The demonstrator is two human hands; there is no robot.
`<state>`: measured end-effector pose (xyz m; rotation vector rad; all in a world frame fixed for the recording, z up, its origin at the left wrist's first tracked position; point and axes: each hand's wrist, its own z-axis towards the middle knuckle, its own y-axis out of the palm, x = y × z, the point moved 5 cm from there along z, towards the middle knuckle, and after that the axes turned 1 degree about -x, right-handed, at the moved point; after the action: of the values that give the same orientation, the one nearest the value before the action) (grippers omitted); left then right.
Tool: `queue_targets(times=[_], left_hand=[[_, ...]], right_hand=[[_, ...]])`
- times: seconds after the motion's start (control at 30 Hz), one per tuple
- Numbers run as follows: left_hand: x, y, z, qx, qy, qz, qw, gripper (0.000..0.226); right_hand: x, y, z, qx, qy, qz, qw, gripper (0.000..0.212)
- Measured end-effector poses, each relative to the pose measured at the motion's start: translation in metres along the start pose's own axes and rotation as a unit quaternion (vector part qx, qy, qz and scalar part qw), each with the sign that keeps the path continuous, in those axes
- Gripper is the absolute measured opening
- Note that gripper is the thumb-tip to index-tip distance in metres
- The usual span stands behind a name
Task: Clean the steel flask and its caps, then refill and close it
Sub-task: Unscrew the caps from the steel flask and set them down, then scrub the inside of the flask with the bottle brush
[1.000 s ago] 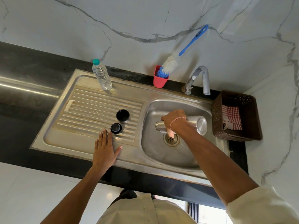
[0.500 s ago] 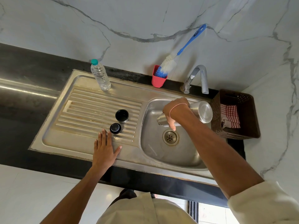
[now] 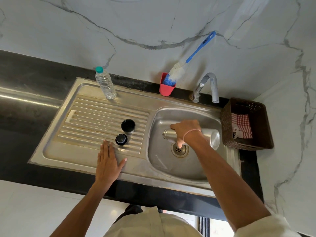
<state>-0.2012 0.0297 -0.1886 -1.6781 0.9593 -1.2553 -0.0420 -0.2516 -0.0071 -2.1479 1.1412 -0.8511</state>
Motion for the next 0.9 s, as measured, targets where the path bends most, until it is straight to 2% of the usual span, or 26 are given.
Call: queue_targets(times=[0.1, 0.17, 0.23, 0.3, 0.4, 0.47, 0.5, 0.57, 0.63, 0.67, 0.73, 0.8, 0.9], left_hand=[[0.006, -0.025, -0.008, 0.086, -0.012, -0.077, 0.993, 0.088], [0.019, -0.047, -0.012, 0.155, 0.006, -0.123, 0.980, 0.064], [0.045, -0.067, -0.011, 0.200, 0.060, -0.150, 0.967, 0.047], [0.081, -0.084, -0.003, 0.176, 0.136, -0.190, 0.956, 0.050], [0.144, -0.102, 0.015, 0.025, 0.206, -0.263, 0.942, 0.074], [0.183, -0.110, 0.023, -0.063, 0.228, -0.336, 0.912, 0.086], [0.196, -0.115, 0.028, -0.077, 0.222, -0.382, 0.894, 0.087], [0.207, -0.123, 0.043, -0.045, 0.179, -0.452, 0.873, 0.087], [0.206, -0.131, 0.059, 0.006, 0.147, -0.462, 0.875, 0.085], [0.205, -0.135, 0.067, 0.027, 0.136, -0.453, 0.880, 0.079], [0.204, -0.144, 0.082, 0.055, 0.114, -0.431, 0.894, 0.066], [0.205, -0.151, 0.093, 0.064, 0.097, -0.423, 0.899, 0.063], [0.206, -0.159, 0.106, 0.062, 0.101, -0.446, 0.887, 0.063]], right_hand=[[0.005, 0.025, -0.004, 0.082, 0.012, 0.168, 0.982, 0.096], [0.003, 0.042, -0.010, 0.119, 0.016, 0.331, 0.936, 0.097], [-0.001, 0.051, -0.016, 0.151, 0.007, 0.468, 0.871, 0.093], [-0.006, 0.049, -0.022, 0.180, -0.007, 0.547, 0.817, 0.087], [-0.013, 0.032, -0.028, 0.211, -0.058, 0.626, 0.748, 0.079], [-0.016, 0.016, -0.031, 0.224, -0.110, 0.673, 0.696, 0.080], [-0.016, 0.007, -0.031, 0.223, -0.132, 0.696, 0.670, 0.081], [-0.016, -0.008, -0.032, 0.216, -0.153, 0.722, 0.640, 0.083], [-0.012, -0.023, -0.031, 0.213, -0.147, 0.707, 0.658, 0.080], [-0.006, -0.031, -0.029, 0.211, -0.134, 0.686, 0.683, 0.073], [0.015, -0.051, -0.023, 0.234, -0.114, 0.628, 0.734, 0.048], [0.045, -0.080, -0.017, 0.310, -0.087, 0.530, 0.785, 0.032], [0.086, -0.125, -0.004, 0.399, -0.035, 0.298, 0.867, 0.028]])
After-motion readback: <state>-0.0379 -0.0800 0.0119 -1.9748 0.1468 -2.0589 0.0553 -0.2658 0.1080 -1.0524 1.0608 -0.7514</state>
